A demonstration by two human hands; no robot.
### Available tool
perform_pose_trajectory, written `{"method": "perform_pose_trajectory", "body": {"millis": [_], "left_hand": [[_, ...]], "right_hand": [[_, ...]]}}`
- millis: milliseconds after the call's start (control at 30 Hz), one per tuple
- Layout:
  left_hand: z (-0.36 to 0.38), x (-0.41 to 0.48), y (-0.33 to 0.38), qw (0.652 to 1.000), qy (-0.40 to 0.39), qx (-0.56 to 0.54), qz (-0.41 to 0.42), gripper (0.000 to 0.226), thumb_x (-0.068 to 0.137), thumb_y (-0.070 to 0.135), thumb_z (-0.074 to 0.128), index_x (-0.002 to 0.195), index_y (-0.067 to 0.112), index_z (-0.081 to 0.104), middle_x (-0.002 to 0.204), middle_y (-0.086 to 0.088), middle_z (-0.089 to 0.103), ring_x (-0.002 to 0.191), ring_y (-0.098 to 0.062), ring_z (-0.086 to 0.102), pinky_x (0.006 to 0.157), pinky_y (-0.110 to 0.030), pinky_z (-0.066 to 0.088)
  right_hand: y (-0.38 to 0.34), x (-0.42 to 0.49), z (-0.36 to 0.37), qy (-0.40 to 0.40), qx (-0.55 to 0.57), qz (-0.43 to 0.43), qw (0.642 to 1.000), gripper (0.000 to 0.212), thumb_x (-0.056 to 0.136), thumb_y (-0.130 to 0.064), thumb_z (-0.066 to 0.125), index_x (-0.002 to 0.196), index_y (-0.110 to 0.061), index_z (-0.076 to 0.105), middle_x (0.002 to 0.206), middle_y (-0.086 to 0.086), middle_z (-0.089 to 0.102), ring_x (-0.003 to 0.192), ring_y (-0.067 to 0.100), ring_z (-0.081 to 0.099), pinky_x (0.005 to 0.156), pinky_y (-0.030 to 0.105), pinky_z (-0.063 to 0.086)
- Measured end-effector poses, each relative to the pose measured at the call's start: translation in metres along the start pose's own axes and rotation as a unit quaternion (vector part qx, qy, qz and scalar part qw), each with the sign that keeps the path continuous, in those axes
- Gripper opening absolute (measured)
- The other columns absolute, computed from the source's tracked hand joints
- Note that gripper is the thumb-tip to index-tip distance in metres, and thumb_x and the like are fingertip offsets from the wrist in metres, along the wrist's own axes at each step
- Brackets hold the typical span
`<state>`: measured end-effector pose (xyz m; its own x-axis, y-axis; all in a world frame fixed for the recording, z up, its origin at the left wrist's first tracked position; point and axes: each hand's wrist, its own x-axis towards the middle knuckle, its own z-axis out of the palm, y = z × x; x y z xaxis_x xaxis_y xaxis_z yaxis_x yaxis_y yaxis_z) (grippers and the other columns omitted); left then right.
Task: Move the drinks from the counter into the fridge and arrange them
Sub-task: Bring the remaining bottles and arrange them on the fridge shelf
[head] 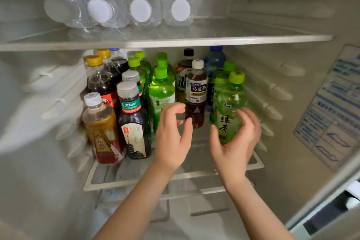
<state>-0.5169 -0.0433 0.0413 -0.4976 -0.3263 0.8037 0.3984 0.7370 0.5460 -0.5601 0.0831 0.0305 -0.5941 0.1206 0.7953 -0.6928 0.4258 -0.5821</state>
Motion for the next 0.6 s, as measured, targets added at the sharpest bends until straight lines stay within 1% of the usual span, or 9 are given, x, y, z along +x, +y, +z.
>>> {"method": "perform_pose_trajectory", "body": {"millis": [67, 133, 200, 233, 267, 333, 433, 500, 600], "left_hand": [[0.017, 0.014, -0.001, 0.999, -0.036, -0.019, -0.032, 0.031, 0.091, 0.012, 0.054, 0.121, 0.004, 0.049, 0.124, -0.002, 0.048, 0.115, -0.015, 0.051, 0.09, -0.026, 0.051], [0.032, 0.027, -0.002, 0.997, -0.054, -0.021, -0.046, 0.031, 0.092, 0.006, 0.055, 0.122, 0.001, 0.049, 0.132, -0.007, 0.046, 0.123, -0.017, 0.046, 0.098, -0.035, 0.048], [0.044, 0.044, -0.001, 0.998, -0.057, -0.012, -0.039, 0.03, 0.092, 0.005, 0.054, 0.122, 0.0, 0.05, 0.13, -0.011, 0.047, 0.124, -0.02, 0.046, 0.102, -0.041, 0.044], [0.049, 0.054, 0.0, 0.998, -0.051, -0.006, -0.03, 0.029, 0.093, 0.007, 0.053, 0.121, 0.001, 0.051, 0.127, -0.011, 0.05, 0.121, -0.018, 0.047, 0.103, -0.036, 0.043], [0.053, 0.065, 0.002, 0.999, -0.041, -0.003, -0.019, 0.028, 0.093, 0.008, 0.053, 0.12, 0.002, 0.052, 0.124, -0.01, 0.053, 0.116, -0.013, 0.049, 0.102, -0.026, 0.042], [0.059, 0.09, 0.006, 0.999, -0.031, -0.011, -0.003, 0.026, 0.092, 0.009, 0.053, 0.117, 0.003, 0.055, 0.117, -0.009, 0.059, 0.106, -0.008, 0.051, 0.093, -0.007, 0.037], [0.067, 0.121, 0.007, 0.996, -0.081, -0.027, 0.008, 0.025, 0.093, 0.009, 0.052, 0.118, 0.005, 0.056, 0.115, -0.004, 0.062, 0.102, -0.009, 0.056, 0.084, -0.001, 0.037], [0.076, 0.134, 0.008, 0.989, -0.141, -0.028, -0.023, 0.032, 0.095, 0.012, 0.052, 0.127, 0.008, 0.052, 0.122, 0.002, 0.057, 0.11, -0.008, 0.054, 0.087, -0.001, 0.036], [0.094, 0.145, 0.008, 0.975, -0.217, 0.004, -0.051, 0.046, 0.095, 0.016, 0.053, 0.14, 0.014, 0.041, 0.139, -0.003, 0.049, 0.126, -0.018, 0.048, 0.097, -0.019, 0.035]], "right_hand": [[0.007, 0.008, 0.002, -0.053, -0.024, 0.083, 0.995, 0.077, 0.074, -0.025, 0.079, 0.134, 0.001, 0.039, 0.136, 0.019, 0.044, 0.129, 0.027, 0.039, 0.11, 0.019, 0.021], [0.017, 0.014, 0.004, -0.095, -0.012, 0.167, 0.981, 0.088, 0.071, -0.028, 0.081, 0.142, -0.015, 0.03, 0.14, 0.004, 0.044, 0.128, 0.019, 0.043, 0.102, 0.021, 0.031], [0.028, 0.017, 0.004, -0.113, -0.005, 0.16, 0.981, 0.081, 0.075, -0.026, 0.077, 0.141, -0.02, 0.03, 0.134, -0.003, 0.05, 0.119, 0.015, 0.05, 0.091, 0.019, 0.036], [0.031, 0.017, 0.003, -0.12, -0.005, 0.141, 0.983, 0.076, 0.077, -0.025, 0.075, 0.14, -0.02, 0.032, 0.129, -0.006, 0.052, 0.115, 0.013, 0.052, 0.087, 0.017, 0.036], [0.033, 0.017, 0.0, -0.125, -0.004, 0.127, 0.984, 0.072, 0.078, -0.023, 0.073, 0.138, -0.02, 0.034, 0.124, -0.01, 0.052, 0.112, 0.01, 0.052, 0.085, 0.014, 0.035], [0.035, 0.016, -0.006, -0.135, -0.004, 0.121, 0.983, 0.068, 0.08, -0.024, 0.072, 0.137, -0.02, 0.035, 0.122, -0.013, 0.051, 0.111, 0.007, 0.051, 0.086, 0.012, 0.034], [0.04, 0.014, -0.019, -0.143, -0.008, 0.124, 0.982, 0.067, 0.081, -0.026, 0.071, 0.137, -0.018, 0.036, 0.127, -0.004, 0.056, 0.112, 0.008, 0.051, 0.088, 0.014, 0.035], [0.043, 0.015, -0.028, -0.157, -0.009, 0.122, 0.98, 0.068, 0.082, -0.026, 0.071, 0.139, -0.017, 0.036, 0.129, -0.003, 0.055, 0.113, 0.008, 0.051, 0.09, 0.016, 0.036], [0.045, 0.016, -0.037, -0.169, -0.014, 0.121, 0.978, 0.07, 0.082, -0.025, 0.07, 0.141, -0.016, 0.034, 0.132, -0.001, 0.054, 0.116, 0.007, 0.049, 0.091, 0.012, 0.034]]}}
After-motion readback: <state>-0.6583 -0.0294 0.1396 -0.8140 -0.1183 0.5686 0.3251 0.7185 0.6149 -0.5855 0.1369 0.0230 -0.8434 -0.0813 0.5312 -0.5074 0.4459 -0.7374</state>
